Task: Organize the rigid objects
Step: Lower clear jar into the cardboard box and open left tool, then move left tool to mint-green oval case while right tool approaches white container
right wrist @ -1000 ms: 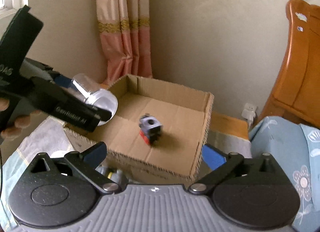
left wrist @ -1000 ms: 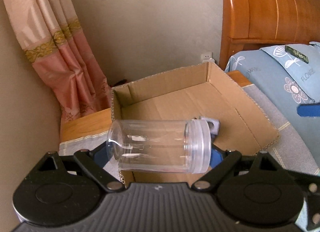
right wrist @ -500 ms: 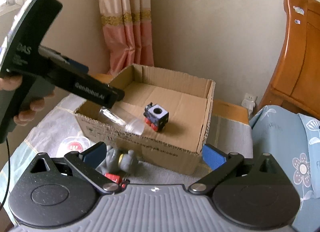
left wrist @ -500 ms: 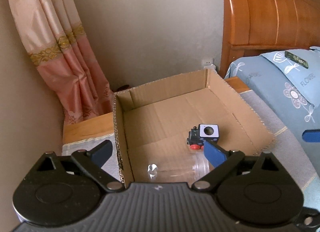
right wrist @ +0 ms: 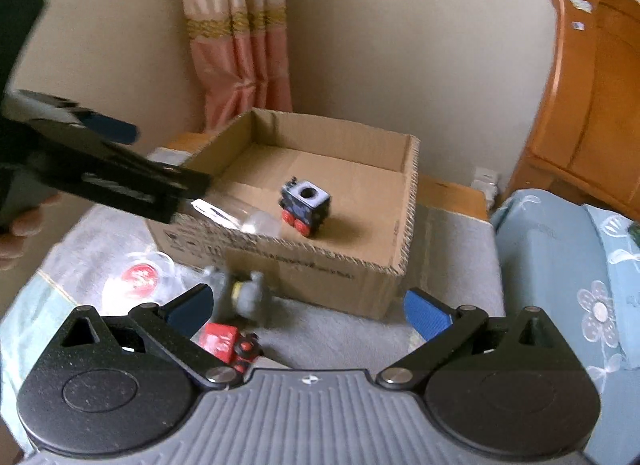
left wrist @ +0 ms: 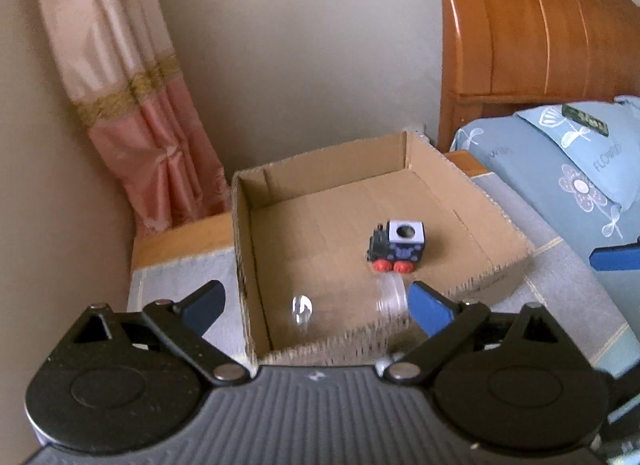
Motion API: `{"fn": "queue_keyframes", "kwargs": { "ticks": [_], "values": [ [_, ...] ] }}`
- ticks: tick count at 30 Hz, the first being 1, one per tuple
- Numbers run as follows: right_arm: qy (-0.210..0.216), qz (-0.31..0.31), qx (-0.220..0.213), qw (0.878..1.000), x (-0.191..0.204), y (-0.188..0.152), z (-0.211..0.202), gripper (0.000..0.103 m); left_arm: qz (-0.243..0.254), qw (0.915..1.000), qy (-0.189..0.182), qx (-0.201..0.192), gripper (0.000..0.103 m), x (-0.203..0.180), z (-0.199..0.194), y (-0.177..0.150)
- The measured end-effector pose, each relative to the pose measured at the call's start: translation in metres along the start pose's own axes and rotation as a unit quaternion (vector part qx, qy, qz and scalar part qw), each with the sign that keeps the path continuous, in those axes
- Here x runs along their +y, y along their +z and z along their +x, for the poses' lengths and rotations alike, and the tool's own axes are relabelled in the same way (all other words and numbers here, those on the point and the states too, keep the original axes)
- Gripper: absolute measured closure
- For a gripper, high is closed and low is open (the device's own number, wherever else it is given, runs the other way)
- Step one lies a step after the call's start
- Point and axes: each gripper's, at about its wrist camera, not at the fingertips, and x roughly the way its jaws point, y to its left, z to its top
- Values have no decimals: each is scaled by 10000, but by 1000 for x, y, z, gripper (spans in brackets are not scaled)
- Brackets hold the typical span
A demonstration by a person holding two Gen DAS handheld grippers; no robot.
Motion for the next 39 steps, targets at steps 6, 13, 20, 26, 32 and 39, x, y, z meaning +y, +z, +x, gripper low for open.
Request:
{"fn": "queue_keyframes", "kwargs": {
  "ticks": [6,13,20,26,32,39],
  "values": [
    [-426,225,59,9988,7,-33,5,0,-274,9993,157,175,5,-2,-7,-41],
    [-517,599,181,9967,10,-56,6,0,-757,9956,250,489,5,-5,-11,-74],
    [-547,537,149,9969,17,-60,4,0,-969,9927,356,618,5,-7,-20,-91],
    [-649,277,120,9974,34,-63,11,0,-989,9929,336,564,5,-6,-25,-92],
    [-826,149,247,9962,39,-69,24,0,-1071,9919,338,597,5,0,-26,-98],
    [-764,303,399,9958,20,-78,23,0,-1127,9908,336,675,5,6,-25,-106]
  ]
}}
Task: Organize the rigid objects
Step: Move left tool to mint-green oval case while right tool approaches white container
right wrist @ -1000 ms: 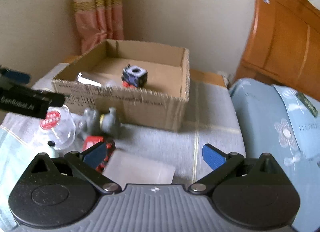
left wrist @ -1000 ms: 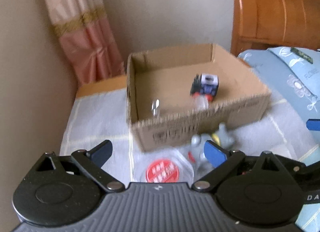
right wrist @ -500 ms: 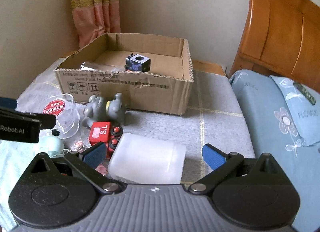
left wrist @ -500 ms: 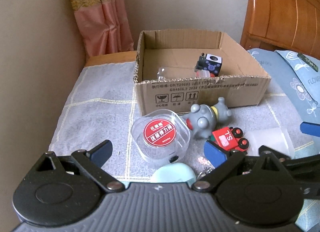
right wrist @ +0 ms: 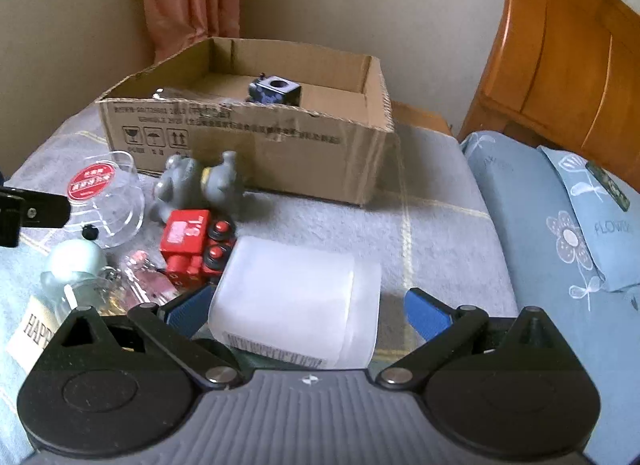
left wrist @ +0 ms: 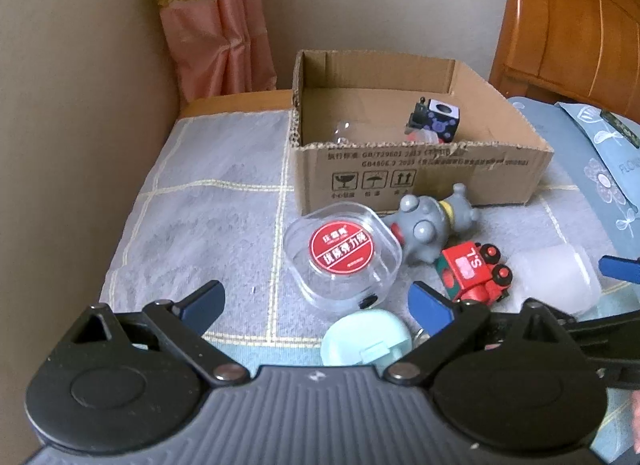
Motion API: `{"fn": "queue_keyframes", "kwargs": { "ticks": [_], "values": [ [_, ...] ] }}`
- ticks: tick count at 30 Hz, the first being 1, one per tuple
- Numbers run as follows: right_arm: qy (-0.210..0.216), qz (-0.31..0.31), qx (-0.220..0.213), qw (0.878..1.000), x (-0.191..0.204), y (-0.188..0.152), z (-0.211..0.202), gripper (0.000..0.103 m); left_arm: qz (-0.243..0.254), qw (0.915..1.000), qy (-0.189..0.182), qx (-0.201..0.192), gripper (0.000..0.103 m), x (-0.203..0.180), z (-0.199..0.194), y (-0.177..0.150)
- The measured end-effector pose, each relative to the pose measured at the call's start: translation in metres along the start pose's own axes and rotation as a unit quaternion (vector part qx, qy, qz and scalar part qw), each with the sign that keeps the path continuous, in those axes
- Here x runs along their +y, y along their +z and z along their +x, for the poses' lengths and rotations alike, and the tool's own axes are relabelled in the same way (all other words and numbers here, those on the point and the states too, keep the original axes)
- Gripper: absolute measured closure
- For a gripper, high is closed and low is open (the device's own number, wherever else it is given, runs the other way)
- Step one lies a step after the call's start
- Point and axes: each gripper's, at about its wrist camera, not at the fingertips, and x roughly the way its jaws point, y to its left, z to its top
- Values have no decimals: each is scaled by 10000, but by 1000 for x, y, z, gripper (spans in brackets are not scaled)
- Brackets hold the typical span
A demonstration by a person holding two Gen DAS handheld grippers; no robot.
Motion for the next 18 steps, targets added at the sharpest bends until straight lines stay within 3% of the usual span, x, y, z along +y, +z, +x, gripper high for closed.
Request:
{"fn": "queue_keyframes", "kwargs": {
  "ticks": [8,18],
  "values": [
    [-54,331,183,9993,-31,-17,6,0,106,9997,-85,223,5,-7,15,-6],
    [-73,371,255,9990,-32,-22,14,0,-46,9988,-253,410,5,-4,37,-17]
  ]
}}
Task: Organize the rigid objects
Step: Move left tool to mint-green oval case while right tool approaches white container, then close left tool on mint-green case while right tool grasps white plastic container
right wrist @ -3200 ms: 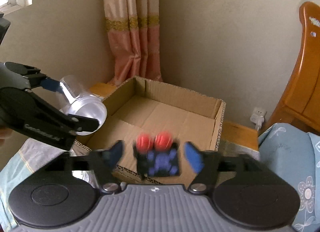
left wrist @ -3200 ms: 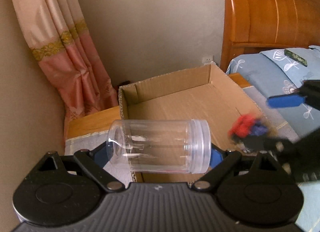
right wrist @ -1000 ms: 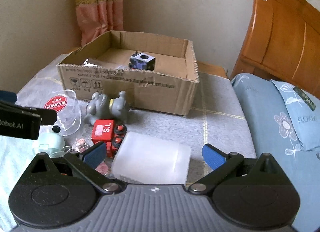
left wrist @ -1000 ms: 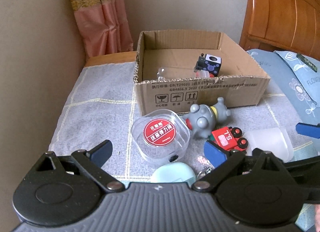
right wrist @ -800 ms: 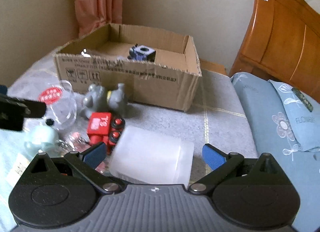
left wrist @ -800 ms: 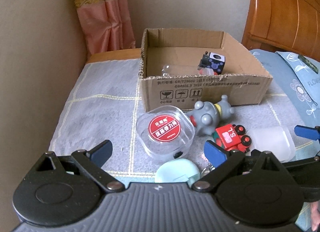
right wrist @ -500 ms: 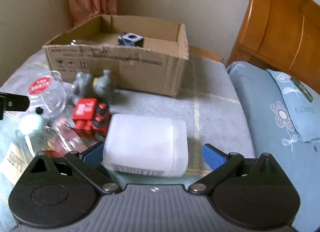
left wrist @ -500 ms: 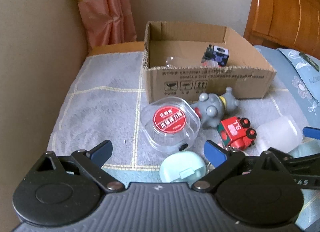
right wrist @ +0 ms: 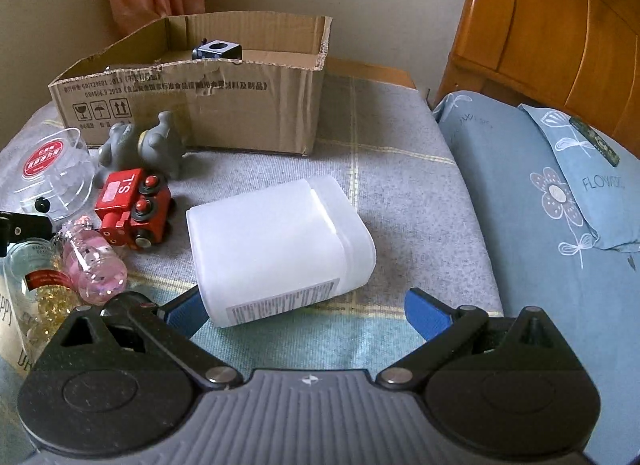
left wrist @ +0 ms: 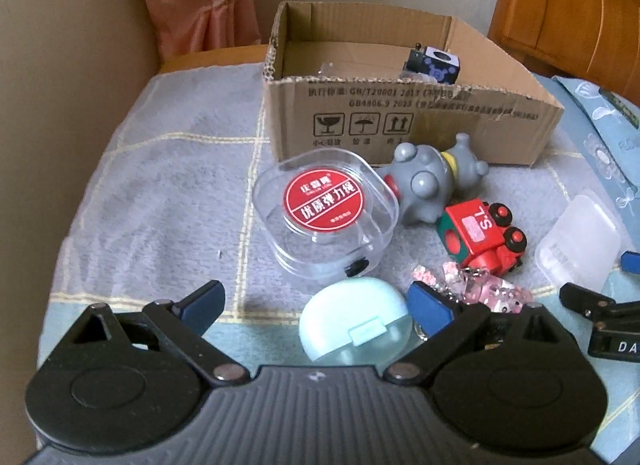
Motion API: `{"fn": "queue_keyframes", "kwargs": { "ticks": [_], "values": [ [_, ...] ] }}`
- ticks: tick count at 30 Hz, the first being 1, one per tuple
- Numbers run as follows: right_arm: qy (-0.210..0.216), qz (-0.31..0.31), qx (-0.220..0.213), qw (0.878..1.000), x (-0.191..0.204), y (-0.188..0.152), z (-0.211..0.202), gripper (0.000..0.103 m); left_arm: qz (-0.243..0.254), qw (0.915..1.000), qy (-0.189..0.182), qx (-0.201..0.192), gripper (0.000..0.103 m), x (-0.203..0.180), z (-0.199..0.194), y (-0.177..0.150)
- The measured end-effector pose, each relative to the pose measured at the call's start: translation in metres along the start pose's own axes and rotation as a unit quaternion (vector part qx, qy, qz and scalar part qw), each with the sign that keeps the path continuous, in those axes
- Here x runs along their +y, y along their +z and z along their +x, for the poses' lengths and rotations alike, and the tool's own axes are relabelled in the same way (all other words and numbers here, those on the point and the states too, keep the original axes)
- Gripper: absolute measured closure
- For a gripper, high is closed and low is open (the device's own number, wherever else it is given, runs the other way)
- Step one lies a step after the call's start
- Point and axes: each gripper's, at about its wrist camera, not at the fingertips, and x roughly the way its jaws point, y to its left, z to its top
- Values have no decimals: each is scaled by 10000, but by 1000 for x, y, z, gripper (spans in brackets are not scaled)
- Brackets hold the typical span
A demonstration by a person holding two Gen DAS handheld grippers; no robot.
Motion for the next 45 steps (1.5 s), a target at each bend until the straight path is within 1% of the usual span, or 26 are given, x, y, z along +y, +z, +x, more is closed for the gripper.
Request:
{"fn": "queue_keyframes", "kwargs": {
  "ticks": [3,7,9,12,15,18,22,26,29,33,39,42,44,45],
  "values": [
    [37,51,5,10000,-1,-1,1,0,-72,9999,-137,48,5,5,2,-1],
    [86,51,12,9999,-5,-1,2,0,57,9998,-189,87,5,9,-2,-7],
    [76,38,7,10000,-6,-1,3,0,130,9998,-148,105,3,14,-6,-11],
    [125,36,2,9999,-8,-1,3,0,216,9997,-20,80,2,21,-13,-16],
    [198,-8,-25,9998,-9,-2,5,0,503,9987,-43,-91,3,20,-21,-23],
    [293,-104,-75,9995,-11,-4,5,0,947,9954,-133,-84,3,11,-19,-29],
    [422,-266,-157,9986,-15,-8,4,0,1241,9919,-220,-138,3,6,-13,-35],
    [650,-277,-164,9974,-24,-10,3,0,1214,9916,-407,-204,2,10,-9,-37],
    [747,-414,-248,9960,-25,-12,2,0,957,9936,-553,-215,1,15,-6,-38],
    [859,-559,-251,9944,-24,-8,6,0,885,9939,-514,-421,0,16,-5,-43],
    [982,-729,-229,9922,-16,6,16,0,922,9928,-547,-526,1,16,-3,-42],
    [1047,-806,-196,9910,-13,13,21,0,963,9922,-604,-519,4,17,-4,-41],
    [1065,-843,-165,9906,-10,16,22,0,995,9914,-648,-549,14,16,-6,-41],
    [1073,-862,-154,9904,-9,17,23,0,1029,9908,-680,-560,16,15,-7,-41]
  ]
}}
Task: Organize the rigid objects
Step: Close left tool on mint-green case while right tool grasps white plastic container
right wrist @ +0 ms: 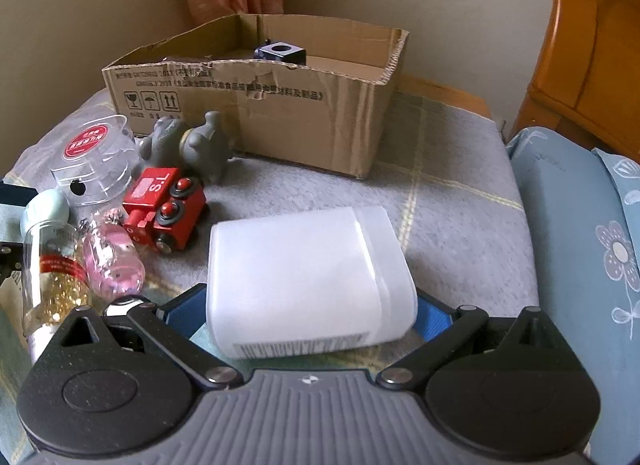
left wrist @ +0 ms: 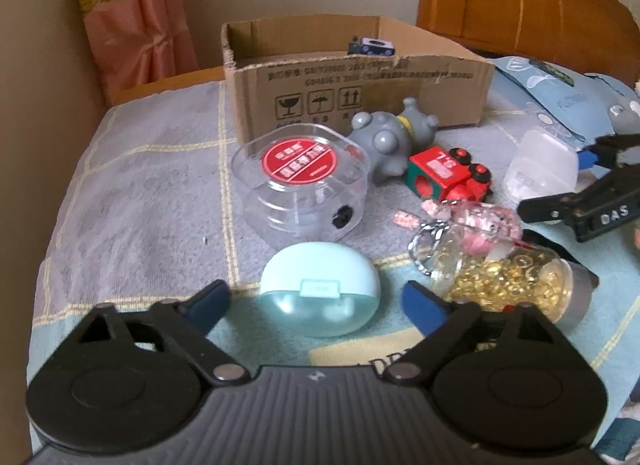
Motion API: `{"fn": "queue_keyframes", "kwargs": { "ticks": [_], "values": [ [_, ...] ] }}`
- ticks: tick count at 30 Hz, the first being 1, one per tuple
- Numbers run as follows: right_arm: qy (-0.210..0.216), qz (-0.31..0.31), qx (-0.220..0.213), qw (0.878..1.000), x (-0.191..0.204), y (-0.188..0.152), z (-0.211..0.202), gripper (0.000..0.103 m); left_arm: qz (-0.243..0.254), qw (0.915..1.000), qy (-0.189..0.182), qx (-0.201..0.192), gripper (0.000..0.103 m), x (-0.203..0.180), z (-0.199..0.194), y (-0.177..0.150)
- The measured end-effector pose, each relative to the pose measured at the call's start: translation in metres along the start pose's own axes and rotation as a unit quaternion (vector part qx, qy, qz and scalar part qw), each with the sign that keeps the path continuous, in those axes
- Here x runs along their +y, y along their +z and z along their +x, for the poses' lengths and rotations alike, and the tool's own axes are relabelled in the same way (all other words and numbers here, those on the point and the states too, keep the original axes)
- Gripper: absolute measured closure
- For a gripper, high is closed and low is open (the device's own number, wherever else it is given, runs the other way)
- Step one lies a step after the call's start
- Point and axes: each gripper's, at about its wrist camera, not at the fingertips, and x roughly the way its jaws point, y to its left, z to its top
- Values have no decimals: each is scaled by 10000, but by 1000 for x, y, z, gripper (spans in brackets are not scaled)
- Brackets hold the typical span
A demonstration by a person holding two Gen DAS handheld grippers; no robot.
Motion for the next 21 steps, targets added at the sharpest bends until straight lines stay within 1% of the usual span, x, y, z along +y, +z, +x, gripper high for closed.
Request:
{"fn": "queue_keyframes", "kwargs": {
  "ticks": [5,7,11,14,15,16,18,21],
  "values": [
    [26,-23,64,10000,3,3,1,0,95,9999,-97,16,33,-4,-3,1],
    [80,-28,83,9999,4,3,-1,0,83,9999,-110,37,35,-3,-4,2],
    [132,-70,71,9999,5,3,-4,1,24,9999,-130,60,43,1,-5,3],
    [141,-64,64,9999,4,6,-8,8,11,9998,-153,101,43,3,-4,5],
    [155,-63,79,9998,3,7,-9,13,18,9998,-146,113,43,3,-4,5],
    [172,-62,108,9998,1,9,-10,15,38,9998,-134,120,42,2,-4,6],
    [195,-42,107,9997,0,11,-12,15,69,9999,-87,124,40,2,-3,6],
    [192,-62,157,9997,0,13,-11,16,67,9999,-73,128,40,1,-2,8]
  ]
}}
